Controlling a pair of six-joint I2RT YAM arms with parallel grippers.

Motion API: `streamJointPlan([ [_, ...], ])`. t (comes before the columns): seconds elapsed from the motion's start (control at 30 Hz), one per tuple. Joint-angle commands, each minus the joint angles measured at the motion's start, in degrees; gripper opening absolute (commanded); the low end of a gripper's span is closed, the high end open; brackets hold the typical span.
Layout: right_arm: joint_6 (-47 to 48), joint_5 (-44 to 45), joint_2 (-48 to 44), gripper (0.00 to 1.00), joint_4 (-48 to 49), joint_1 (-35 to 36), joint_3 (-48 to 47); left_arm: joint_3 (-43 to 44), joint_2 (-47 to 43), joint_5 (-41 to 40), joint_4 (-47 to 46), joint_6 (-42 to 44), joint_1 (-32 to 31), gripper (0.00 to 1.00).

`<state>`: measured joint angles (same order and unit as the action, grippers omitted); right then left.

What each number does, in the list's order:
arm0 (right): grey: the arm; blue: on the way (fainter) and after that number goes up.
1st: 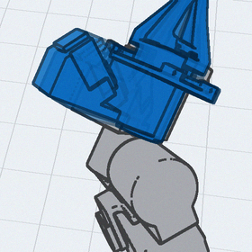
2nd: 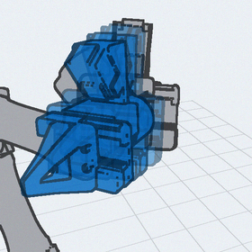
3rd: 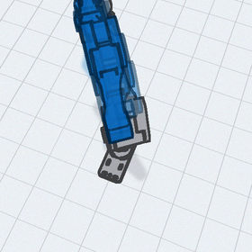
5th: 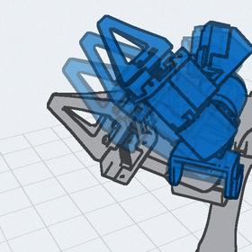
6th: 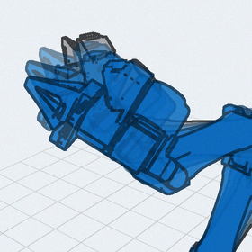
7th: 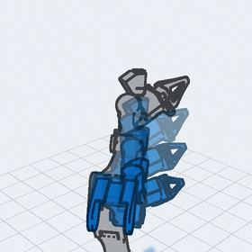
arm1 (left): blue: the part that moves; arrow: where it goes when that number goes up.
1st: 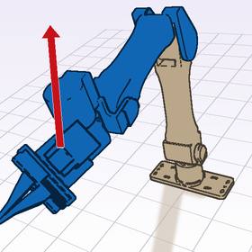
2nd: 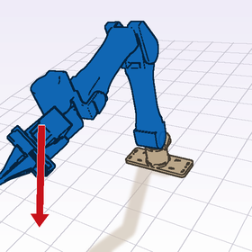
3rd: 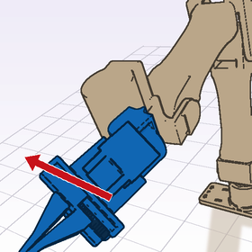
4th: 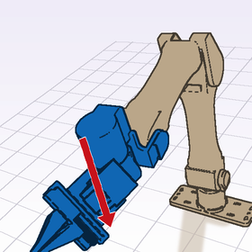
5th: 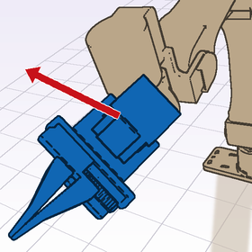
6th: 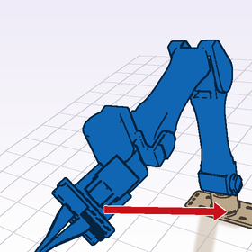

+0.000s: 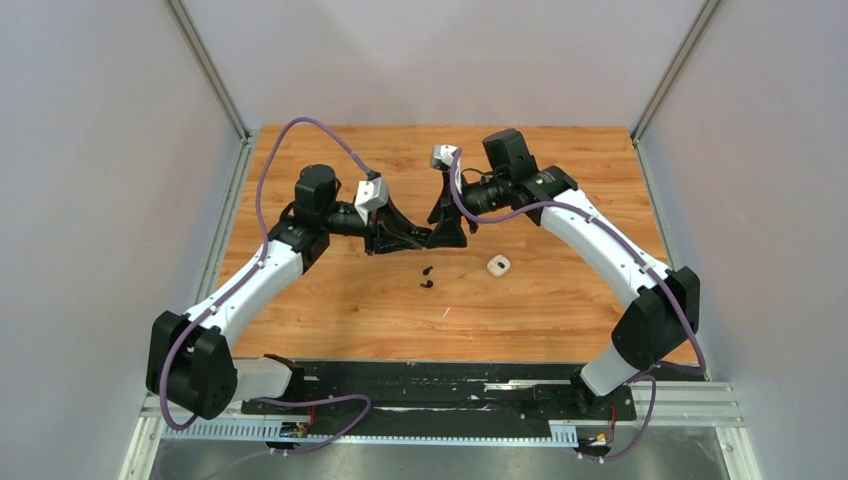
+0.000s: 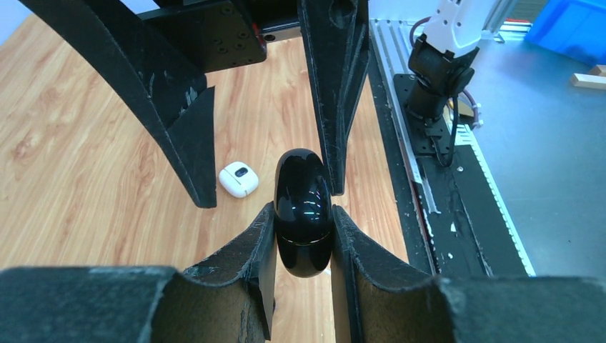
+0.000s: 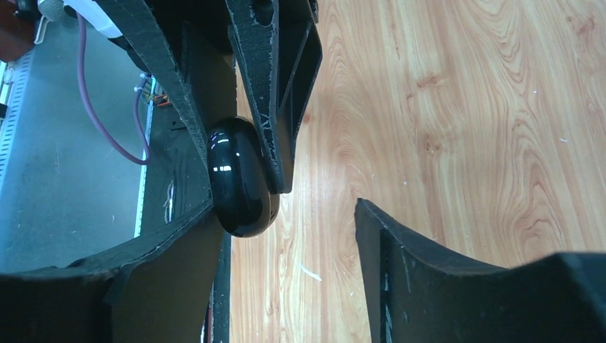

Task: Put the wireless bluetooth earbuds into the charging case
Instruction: Open the charging case at the center of the board.

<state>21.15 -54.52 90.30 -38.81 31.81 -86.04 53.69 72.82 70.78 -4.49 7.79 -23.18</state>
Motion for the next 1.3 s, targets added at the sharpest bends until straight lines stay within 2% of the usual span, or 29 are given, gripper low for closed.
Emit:
streamJointPlan([
  [0.0,0.44,2.59,0.8,0.64,2.69,-0.72,-3.57,2.54,0.16,1.69,0.34,0.82,-0.29,0.0],
  [0.13,-2.08,3.78,1.35,0.57,4.86,-2.78,-4.76,3.74,0.57,1.94,5.67,5.72,-0.36,0.0],
  [0.27,-2.26,4.51,1.98,0.55,5.47,-4.19,-5.9,3.87,0.7,2.0,6.22,6.4,-0.66,0.0],
  [0.6,-3.84,3.62,1.01,0.51,6.63,-4.21,-5.09,3.73,1.09,1.41,5.66,5.96,-0.73,0.0],
  [1.13,-4.8,4.12,-0.51,0.33,8.48,-4.21,-4.78,3.3,2.24,0.74,4.88,3.37,-0.73,0.0],
  [1.27,-4.95,3.24,-0.81,0.32,8.48,-4.21,-3.9,2.44,2.25,-0.02,-0.47,-0.04,-0.73,0.0],
])
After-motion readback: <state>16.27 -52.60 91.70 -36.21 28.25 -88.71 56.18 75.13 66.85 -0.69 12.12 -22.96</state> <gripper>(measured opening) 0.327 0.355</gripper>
